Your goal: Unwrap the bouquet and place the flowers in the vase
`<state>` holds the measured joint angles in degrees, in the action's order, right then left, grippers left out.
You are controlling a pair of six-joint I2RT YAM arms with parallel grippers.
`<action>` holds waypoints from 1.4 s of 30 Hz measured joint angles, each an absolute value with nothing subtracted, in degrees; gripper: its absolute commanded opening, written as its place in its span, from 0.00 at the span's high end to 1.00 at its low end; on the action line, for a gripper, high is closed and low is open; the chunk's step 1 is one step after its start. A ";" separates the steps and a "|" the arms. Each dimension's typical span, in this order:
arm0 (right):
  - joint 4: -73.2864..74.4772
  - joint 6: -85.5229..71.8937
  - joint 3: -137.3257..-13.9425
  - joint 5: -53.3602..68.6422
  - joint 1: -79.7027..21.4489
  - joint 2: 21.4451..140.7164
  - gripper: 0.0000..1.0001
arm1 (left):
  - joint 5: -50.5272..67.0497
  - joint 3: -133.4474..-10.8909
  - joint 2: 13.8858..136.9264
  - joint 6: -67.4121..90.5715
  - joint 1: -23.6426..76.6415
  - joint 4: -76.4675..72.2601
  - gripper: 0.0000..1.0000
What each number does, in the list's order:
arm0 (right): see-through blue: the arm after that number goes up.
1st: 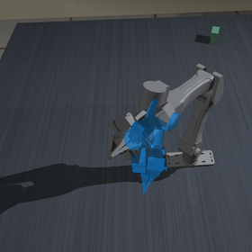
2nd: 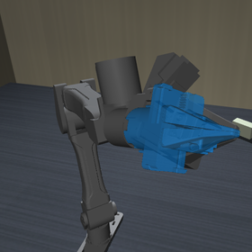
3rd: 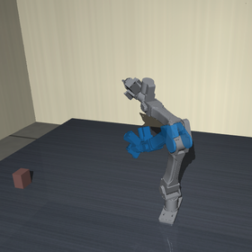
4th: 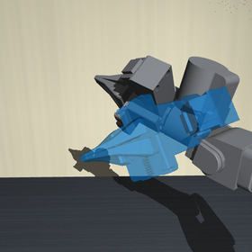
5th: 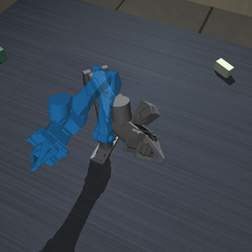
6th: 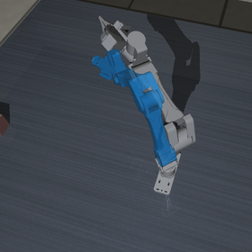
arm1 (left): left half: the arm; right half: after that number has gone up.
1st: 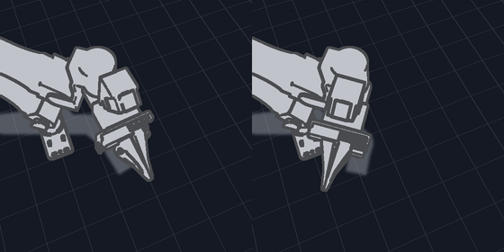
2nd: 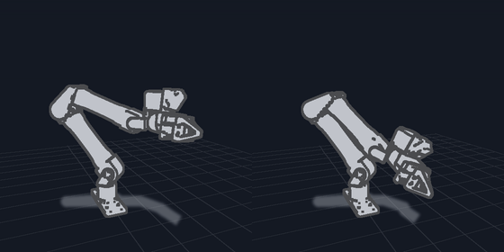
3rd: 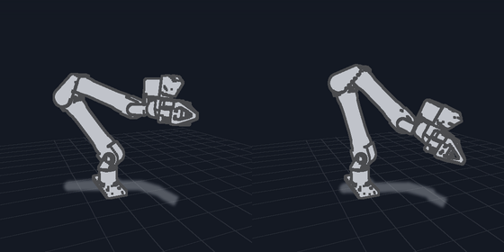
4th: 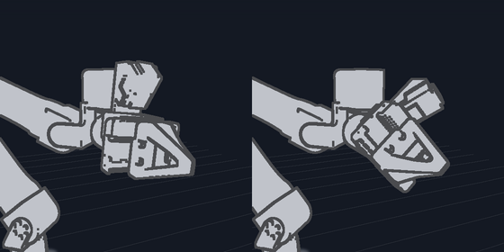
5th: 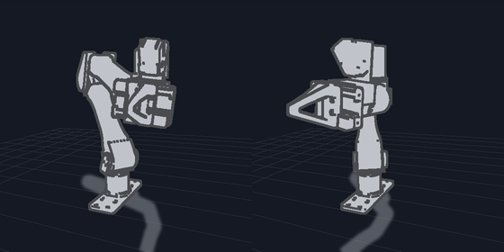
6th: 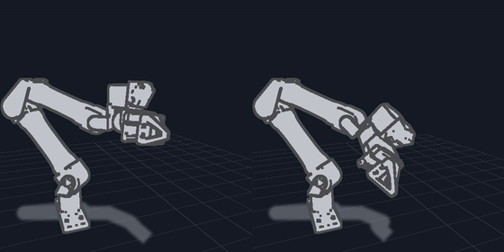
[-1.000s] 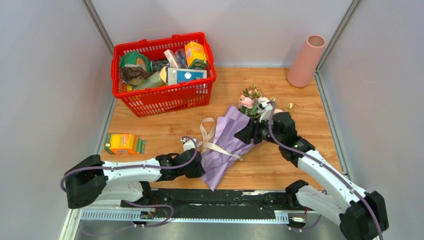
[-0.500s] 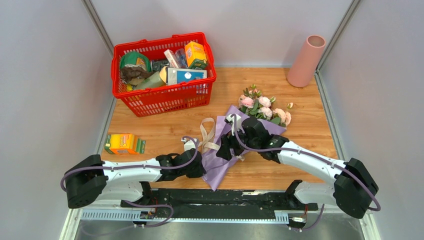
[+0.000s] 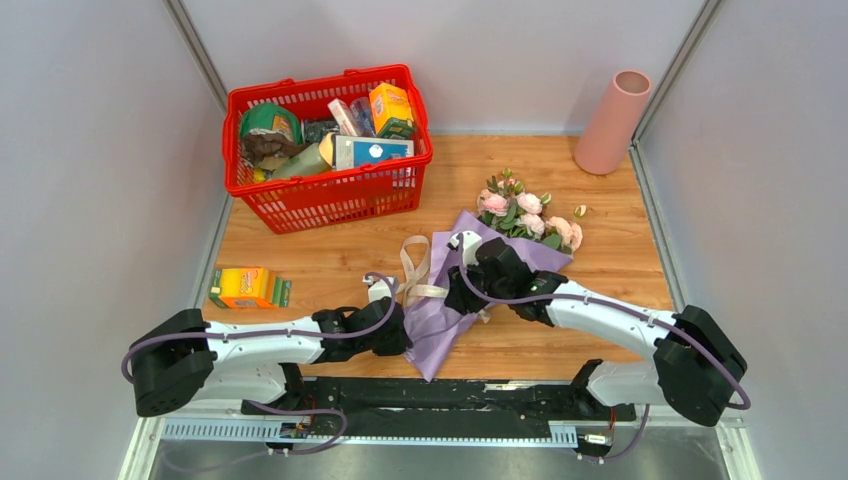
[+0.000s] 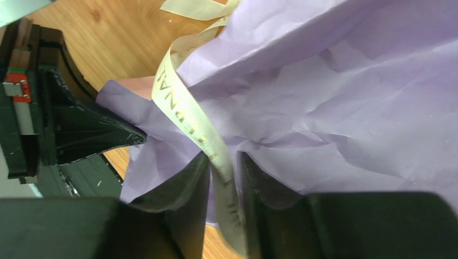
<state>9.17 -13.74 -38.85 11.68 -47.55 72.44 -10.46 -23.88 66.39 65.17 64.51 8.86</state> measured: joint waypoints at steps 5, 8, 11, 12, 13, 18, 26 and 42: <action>10.22 -14.28 -38.83 5.45 -47.57 70.46 1.00 | -11.53 -23.88 66.39 65.63 64.53 9.41 1.00; 12.86 -14.98 -39.68 -0.75 -47.35 66.22 1.00 | -12.71 -23.88 66.39 66.65 64.53 10.50 1.00; 14.70 -16.05 -41.95 -8.05 -45.65 61.32 1.00 | -13.58 -23.88 66.24 67.96 64.53 11.38 1.00; 14.92 -16.43 -42.44 -10.15 -44.53 59.79 1.00 | -13.85 -23.79 66.06 68.42 64.53 11.55 1.00; 15.25 -16.84 -42.83 -12.12 -42.61 58.02 1.00 | -14.06 -23.64 65.87 68.84 64.53 11.70 1.00; 18.35 -18.48 -44.47 -16.73 -31.27 52.53 1.00 | -15.59 -23.16 64.66 70.85 64.53 13.08 1.00; 23.83 -19.00 -55.20 -18.11 -23.77 51.70 1.00 | -17.37 -23.16 64.12 72.62 64.53 14.59 1.00; 23.62 -18.22 -63.07 -0.21 -15.22 53.98 1.00 | -18.28 -23.09 64.12 73.93 64.53 14.41 1.00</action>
